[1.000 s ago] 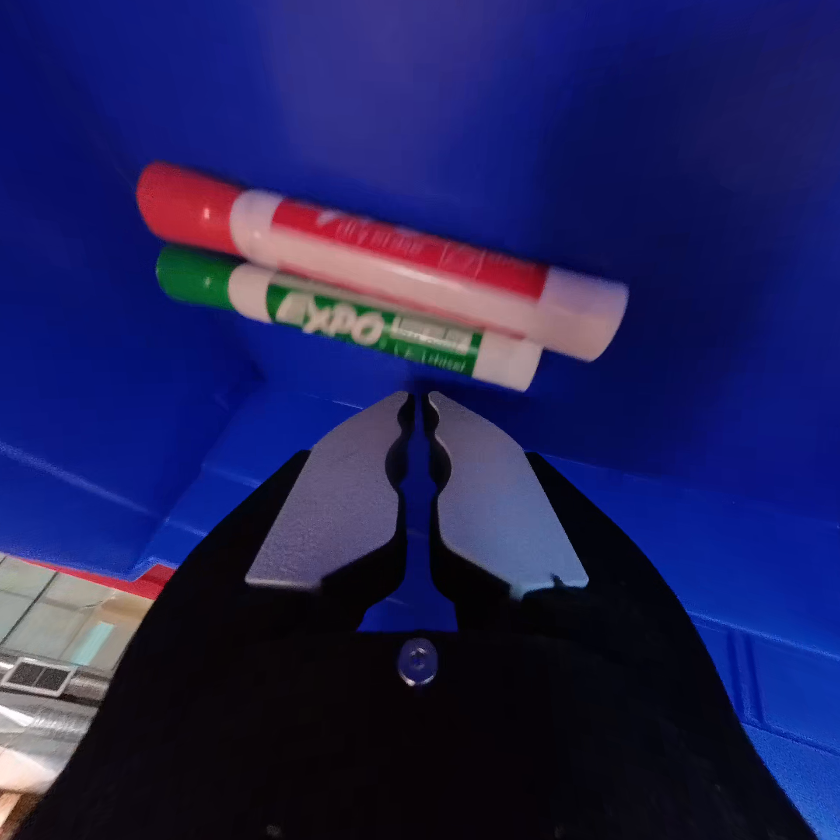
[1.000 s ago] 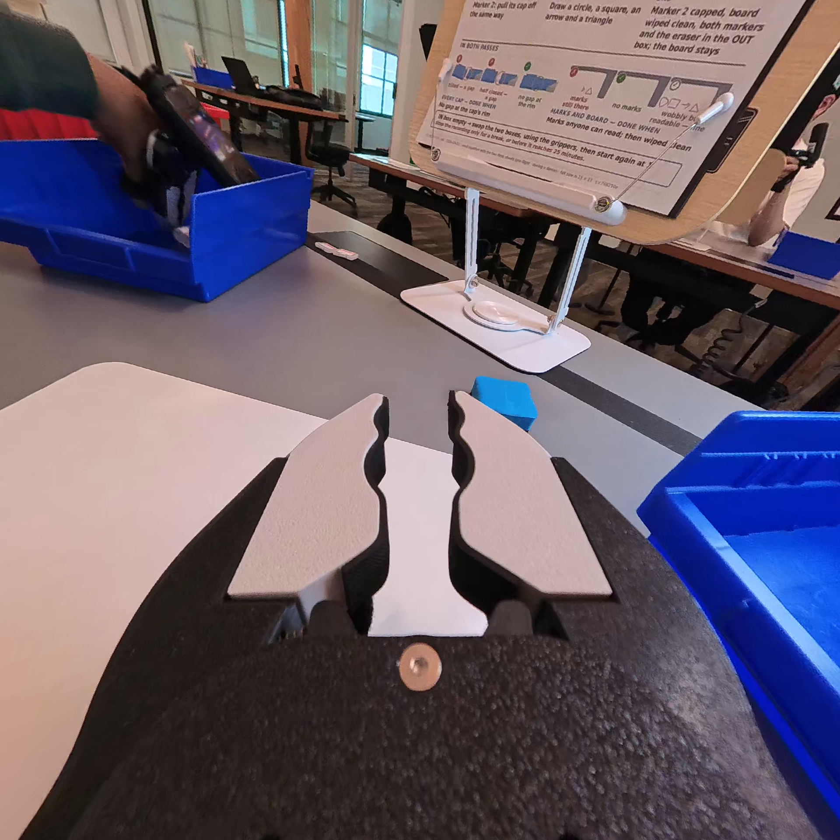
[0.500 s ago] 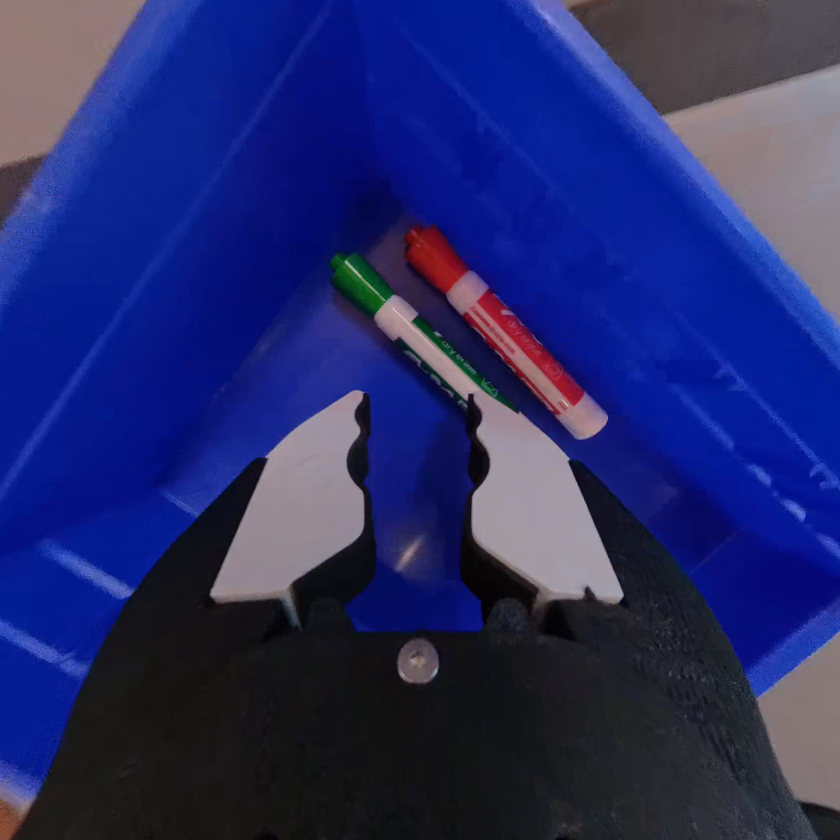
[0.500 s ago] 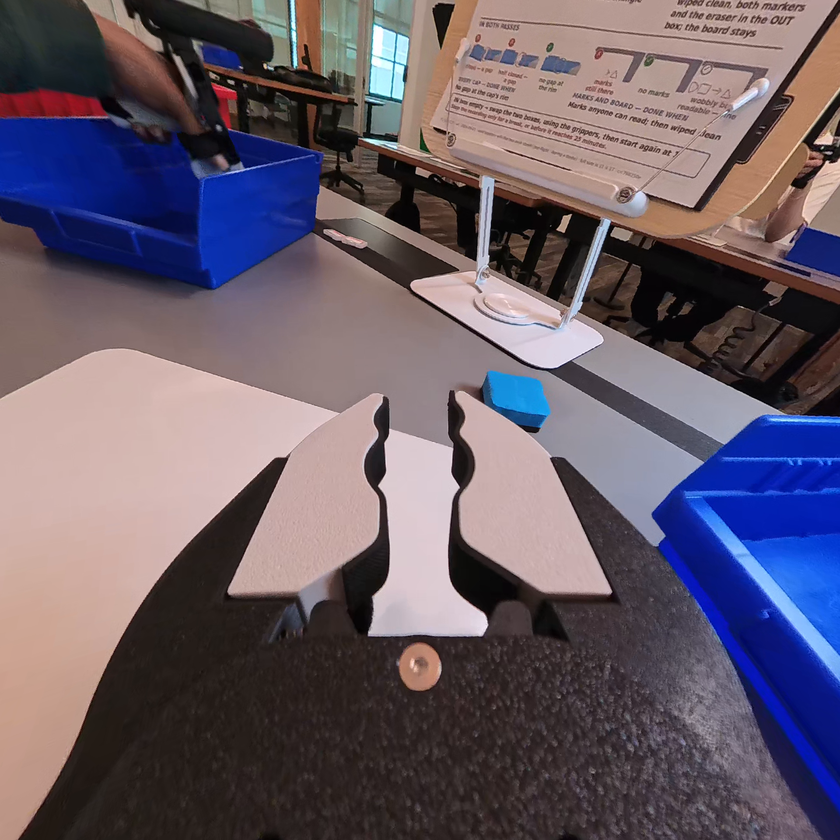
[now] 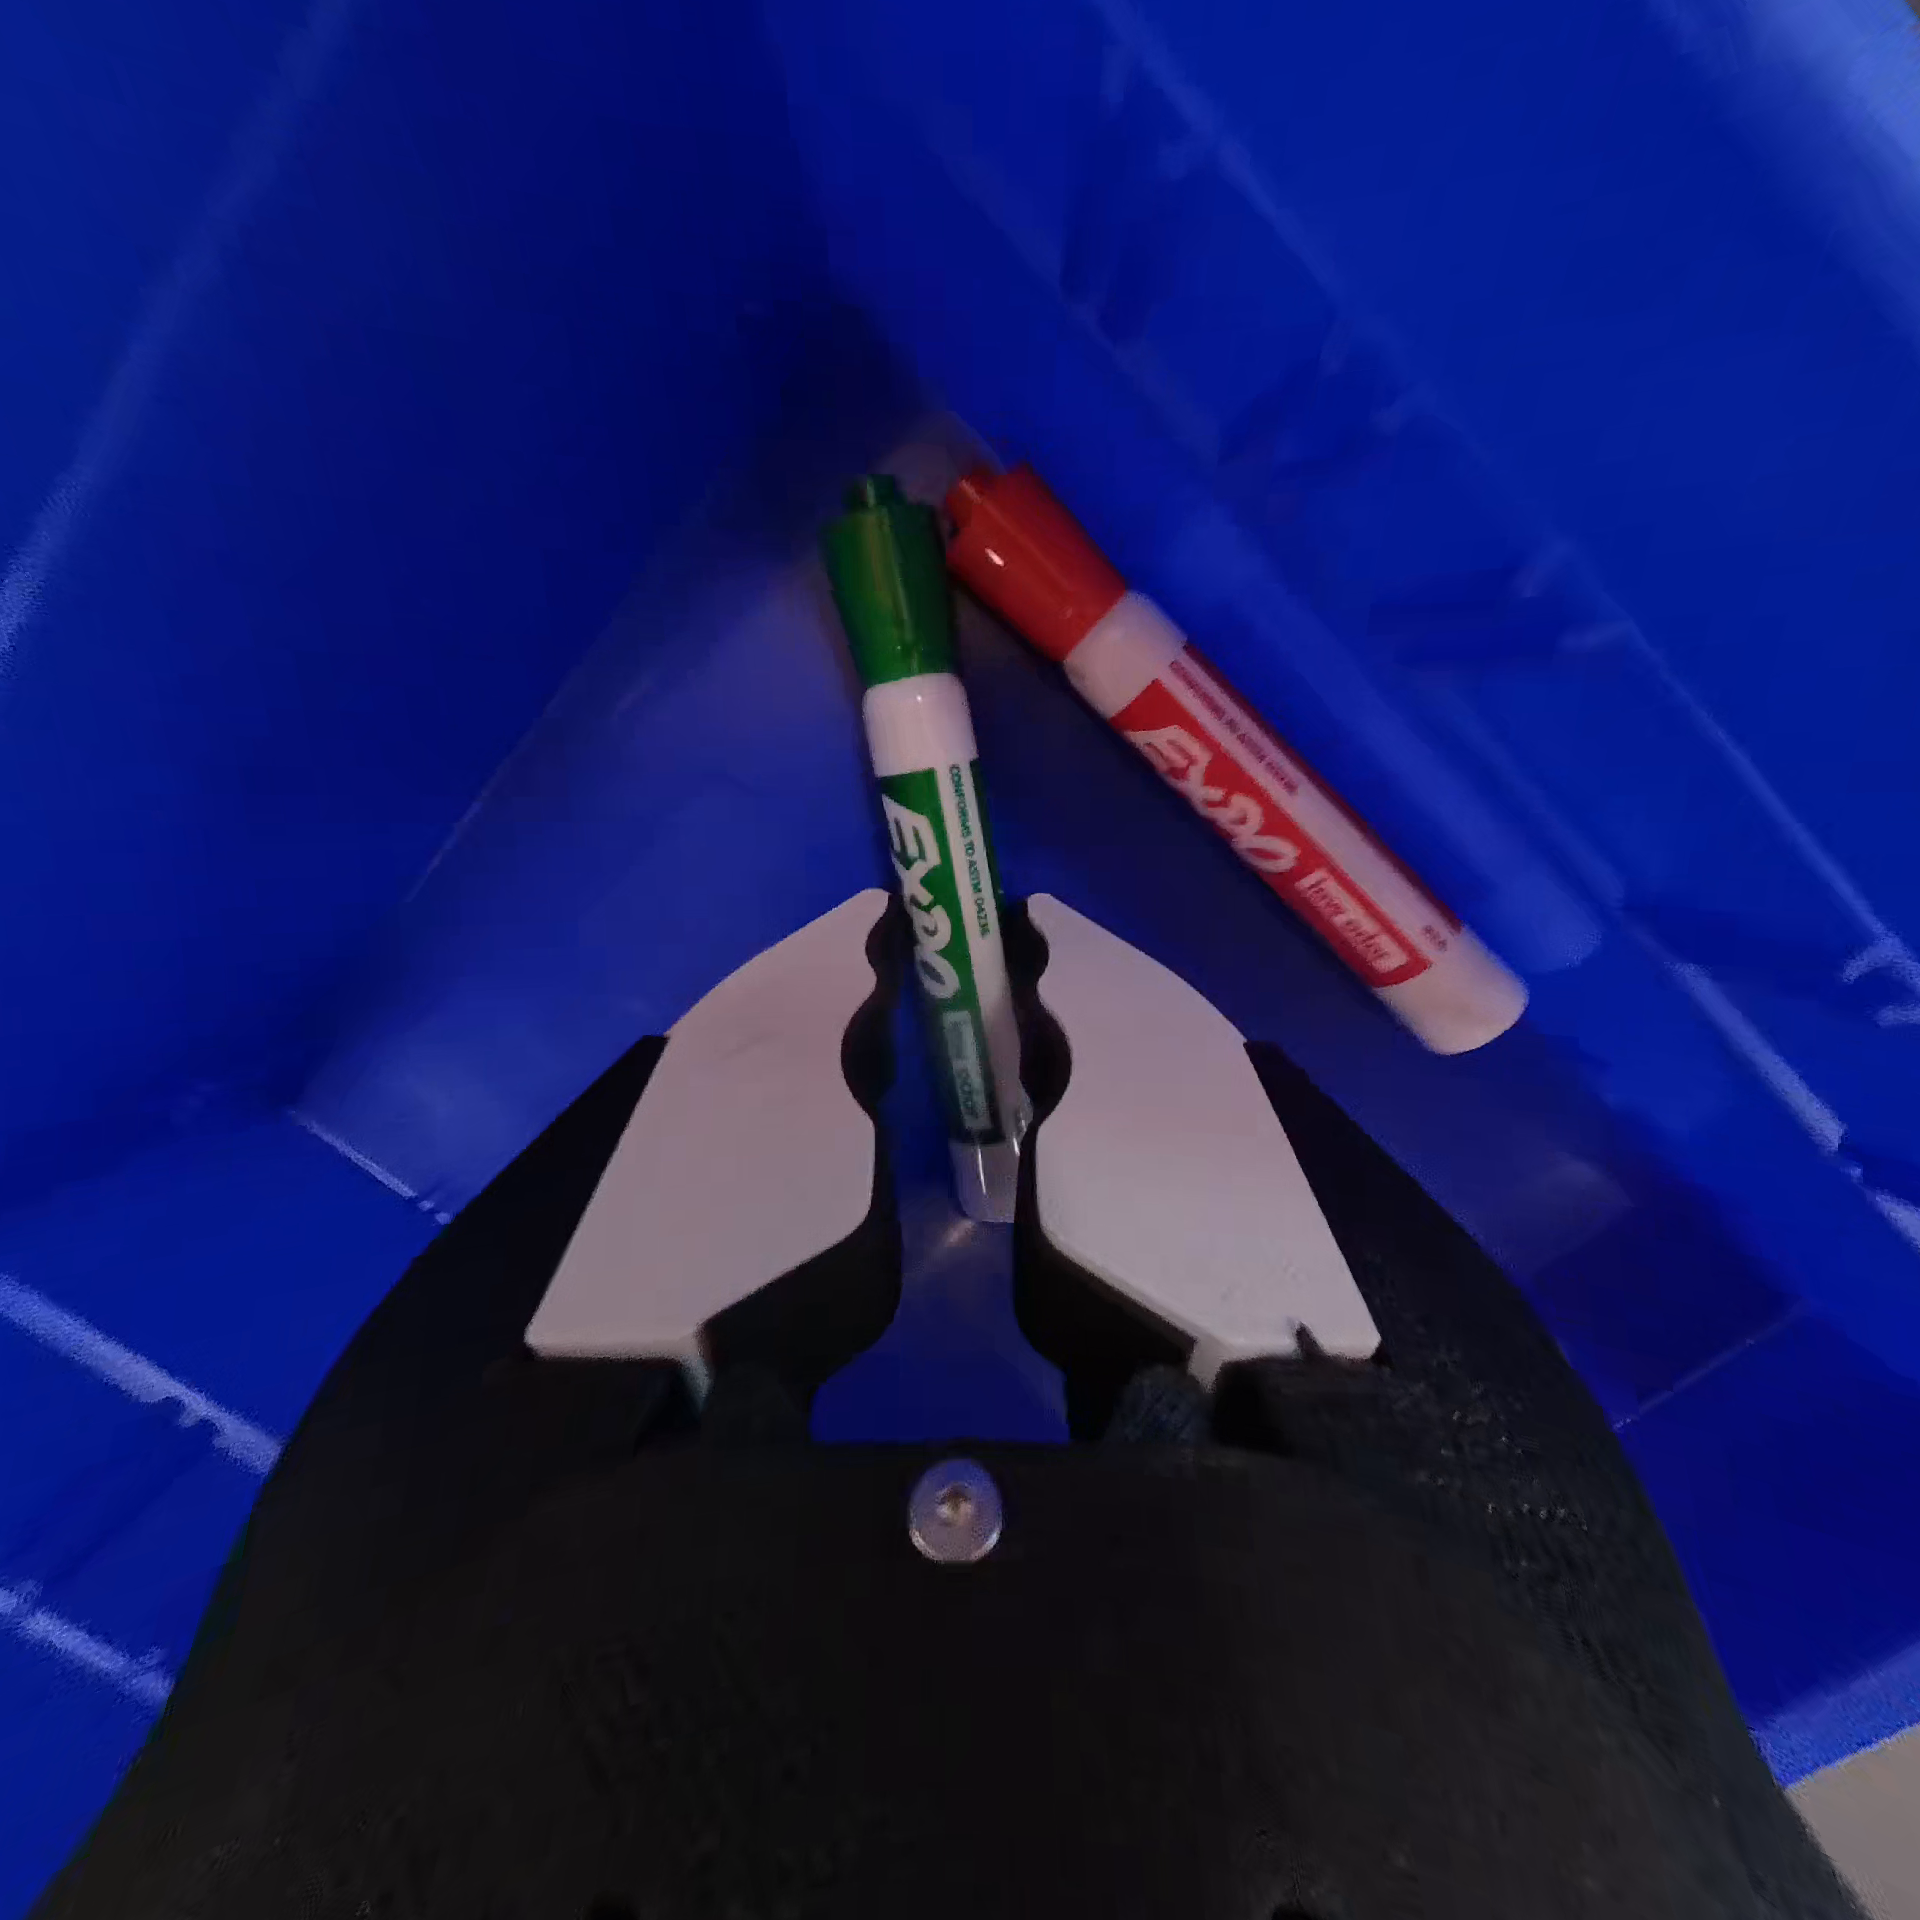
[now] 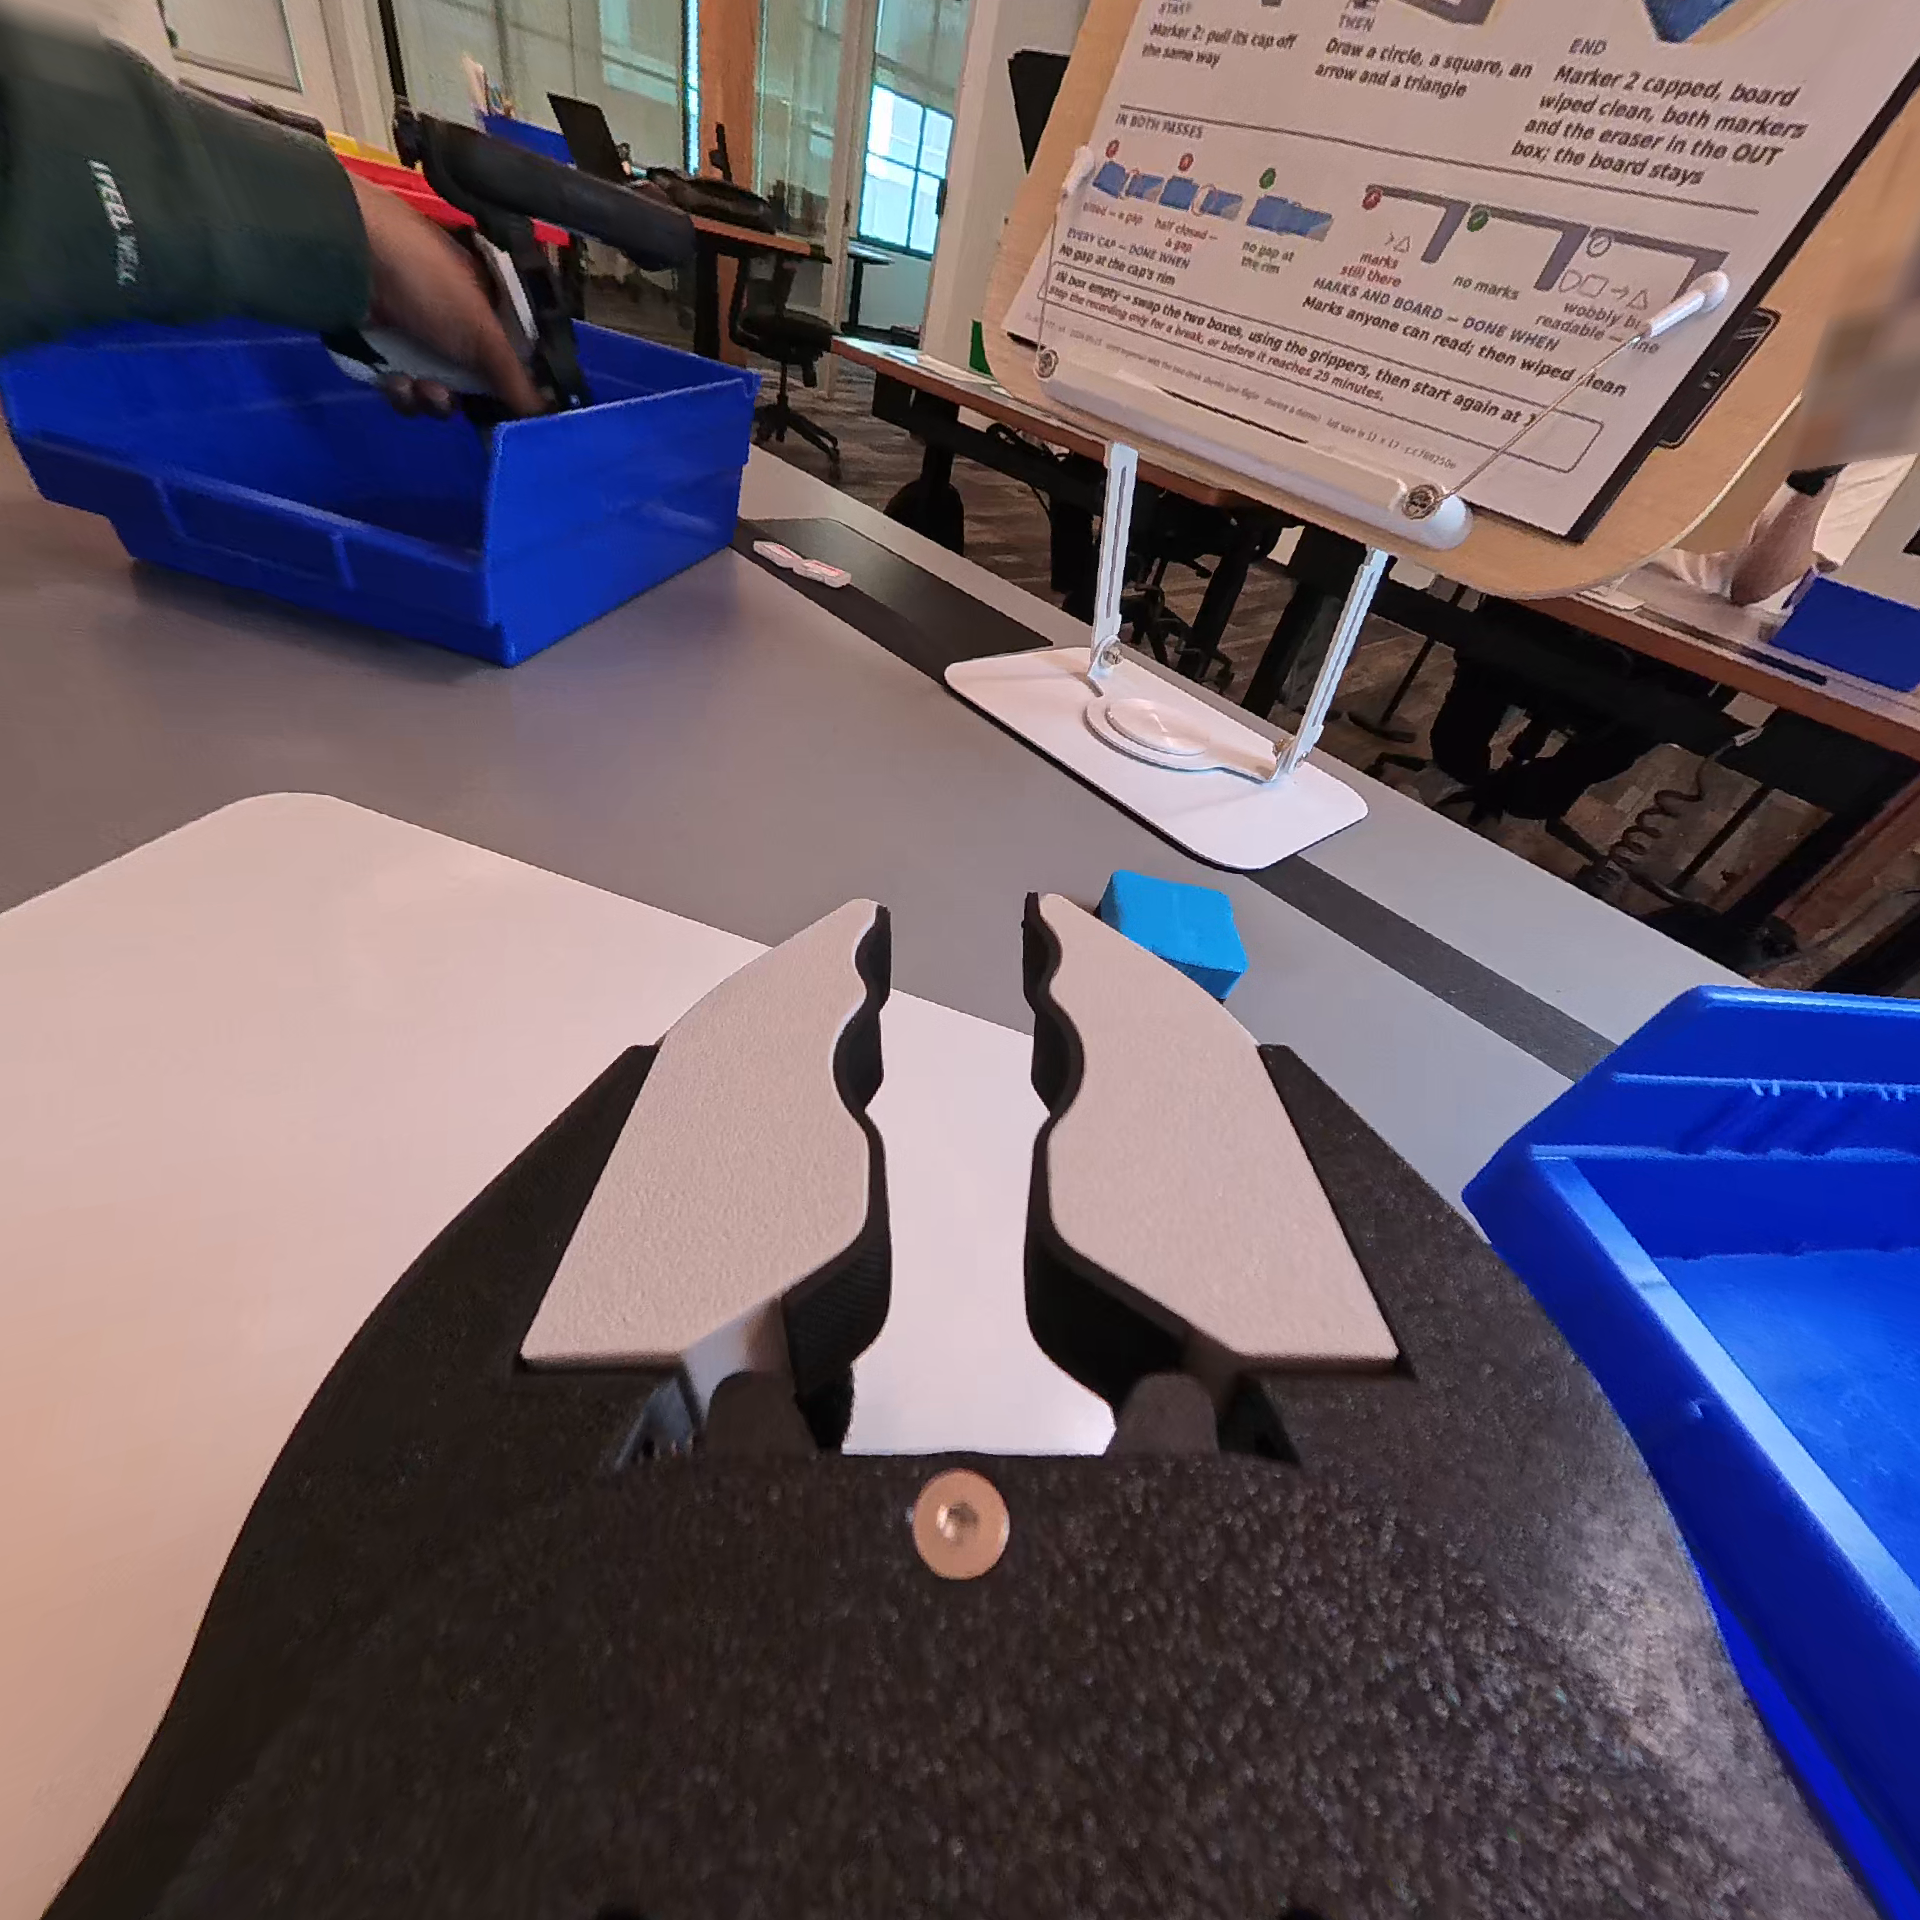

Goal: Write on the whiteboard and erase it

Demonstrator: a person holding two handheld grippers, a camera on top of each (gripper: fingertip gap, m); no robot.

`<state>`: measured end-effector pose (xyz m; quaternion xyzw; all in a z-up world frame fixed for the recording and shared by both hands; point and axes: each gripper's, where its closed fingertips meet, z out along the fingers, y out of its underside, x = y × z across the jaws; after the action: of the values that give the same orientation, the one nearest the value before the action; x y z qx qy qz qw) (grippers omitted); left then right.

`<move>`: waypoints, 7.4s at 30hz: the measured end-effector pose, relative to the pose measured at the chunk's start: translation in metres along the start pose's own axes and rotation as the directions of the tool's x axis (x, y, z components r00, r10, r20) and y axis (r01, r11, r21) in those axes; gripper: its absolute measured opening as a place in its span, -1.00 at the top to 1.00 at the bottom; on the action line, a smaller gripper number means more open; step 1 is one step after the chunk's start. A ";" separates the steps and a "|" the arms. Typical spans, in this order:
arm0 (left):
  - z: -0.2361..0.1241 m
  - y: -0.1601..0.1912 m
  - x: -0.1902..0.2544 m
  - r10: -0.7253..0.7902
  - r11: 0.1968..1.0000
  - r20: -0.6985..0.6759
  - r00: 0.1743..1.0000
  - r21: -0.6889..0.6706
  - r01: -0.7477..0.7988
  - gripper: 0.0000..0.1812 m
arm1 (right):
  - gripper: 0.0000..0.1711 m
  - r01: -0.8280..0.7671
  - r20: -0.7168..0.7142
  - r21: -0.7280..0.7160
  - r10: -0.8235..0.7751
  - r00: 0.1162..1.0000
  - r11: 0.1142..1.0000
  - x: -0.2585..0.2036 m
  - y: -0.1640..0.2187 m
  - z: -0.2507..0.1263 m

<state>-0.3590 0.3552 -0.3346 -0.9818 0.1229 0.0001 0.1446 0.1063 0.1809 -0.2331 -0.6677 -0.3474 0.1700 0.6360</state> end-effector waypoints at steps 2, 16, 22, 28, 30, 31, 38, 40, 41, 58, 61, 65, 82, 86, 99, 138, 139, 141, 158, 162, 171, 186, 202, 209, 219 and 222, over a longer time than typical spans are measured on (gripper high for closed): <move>-0.012 -0.001 -0.002 0.037 0.999 -0.001 0.999 0.022 -0.037 0.78 | 0.71 0.013 0.002 0.000 -0.013 1.000 1.000 -0.002 -0.001 -0.001; -0.273 0.010 0.231 0.578 0.521 -0.595 0.559 0.796 0.308 0.79 | 0.61 0.167 0.004 0.125 -0.169 0.986 0.978 -0.040 -0.045 0.001; -0.268 0.050 0.354 0.620 0.561 -0.760 0.193 0.602 0.568 0.80 | 0.41 0.222 0.032 0.217 -0.234 0.972 0.950 -0.106 -0.105 0.023; -0.254 0.064 0.375 0.602 0.576 -0.792 0.099 0.517 0.633 0.80 | 0.45 0.143 0.043 0.216 -0.156 0.987 0.966 -0.116 -0.107 0.039; -0.246 0.065 0.367 0.608 0.560 -0.783 0.133 0.541 0.628 0.80 | 0.64 0.179 0.019 0.234 -0.188 0.982 0.956 -0.110 -0.101 0.036; -0.241 0.067 0.365 0.607 0.578 -0.784 0.128 0.547 0.606 0.80 | 0.76 0.204 -0.003 0.253 -0.210 0.978 0.946 -0.105 -0.101 0.033; -0.228 0.074 0.367 0.584 0.632 -0.808 0.080 0.514 0.580 0.80 | 0.51 0.318 0.024 0.236 -0.333 0.943 0.918 -0.101 -0.088 0.029; -0.224 0.082 0.379 0.575 0.676 -0.817 0.046 0.506 0.535 0.80 | 0.47 0.360 0.011 0.224 -0.371 0.928 0.906 -0.108 -0.084 0.031; -0.221 0.087 0.387 0.565 0.703 -0.825 0.022 0.495 0.511 0.80 | 0.46 0.374 0.007 0.233 -0.386 0.922 0.898 -0.112 -0.085 0.032; -0.216 0.095 0.375 0.617 0.726 -0.787 0.024 0.581 0.368 0.63 | 0.78 0.360 0.103 0.222 -0.389 0.915 0.906 -0.116 -0.092 0.013; -0.213 0.101 0.374 0.622 0.737 -0.783 0.005 0.588 0.332 0.66 | 0.78 0.355 0.157 0.200 -0.388 0.908 0.913 -0.123 -0.082 0.017; -0.210 0.109 0.376 0.623 0.754 -0.782 -0.024 0.592 0.283 0.79 | 0.78 0.354 0.203 0.186 -0.389 0.899 0.916 -0.132 -0.073 0.022; -0.223 0.112 0.371 0.519 0.822 -0.835 -0.181 0.429 0.374 0.79 | 0.56 0.354 0.149 0.324 -0.417 0.897 0.877 -0.140 -0.089 0.016; -0.222 0.114 0.375 0.496 0.836 -0.846 -0.195 0.405 0.369 0.79 | 0.56 0.363 0.141 0.326 -0.424 0.894 0.873 -0.141 -0.089 0.018; -0.214 0.124 0.394 0.423 0.882 -0.876 -0.231 0.339 0.328 0.79 | 0.55 0.420 0.143 0.312 -0.479 0.866 0.852 -0.150 -0.079 0.023; -0.192 0.116 0.394 0.355 0.877 -0.925 -0.134 0.280 0.391 0.77 | 0.60 0.238 0.233 0.232 -0.291 0.928 0.943 -0.145 -0.067 0.030; -0.192 0.115 0.394 0.354 0.878 -0.925 -0.142 0.275 0.393 0.77 | 0.60 0.221 0.242 0.223 -0.273 0.931 0.950 -0.145 -0.067 0.031; -0.195 0.115 0.392 0.369 0.874 -0.918 -0.147 0.289 0.390 0.77 | 0.61 0.184 0.260 0.211 -0.237 0.936 0.960 -0.145 -0.068 0.032; -0.195 0.113 0.386 0.409 0.863 -0.903 -0.132 0.335 0.379 0.77 | 0.62 0.007 0.366 0.166 -0.068 0.928 0.986 -0.142 -0.070 0.031; -0.197 0.118 0.391 0.439 0.854 -0.890 -0.120 0.372 0.363 0.78 | 0.62 0.008 0.385 0.161 -0.070 0.920 0.987 -0.148 -0.068 0.032; -0.194 0.118 0.391 0.423 0.866 -0.900 -0.105 0.368 0.339 0.79 | 0.61 -0.019 0.401 0.153 -0.044 0.915 0.988 -0.150 -0.066 0.033; -0.186 0.123 0.393 0.403 0.881 -0.913 -0.055 0.371 0.292 0.77 | 0.58 0.047 0.391 0.162 -0.108 0.914 0.986 -0.153 -0.059 0.033; -0.190 0.118 0.389 0.369 0.892 -0.920 -0.129 0.312 0.328 0.77 | 0.62 -0.042 0.406 0.137 -0.018 0.914 0.990 -0.150 -0.063 0.036; -0.195 0.121 0.385 0.398 0.887 -0.909 -0.128 0.345 0.306 0.79 | 0.62 -0.071 0.420 0.155 -0.001 0.907 0.985 -0.154 -0.070 0.036; -0.207 0.126 0.382 0.453 0.870 -0.882 -0.126 0.408 0.276 0.80 | 0.64 -0.097 0.474 0.158 0.010 0.880 0.983 -0.158 -0.082 0.030; -0.208 0.107 0.355 0.414 0.849 -0.898 -0.153 0.319 0.422 0.79 | 0.64 -0.131 0.474 0.192 0.025 0.880 0.973 -0.150 -0.092 0.021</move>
<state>-0.0482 0.1113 -0.1780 -0.5398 0.1789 -0.7797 0.2620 -0.0357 0.0898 -0.1794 -0.5465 -0.4426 0.3889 0.5952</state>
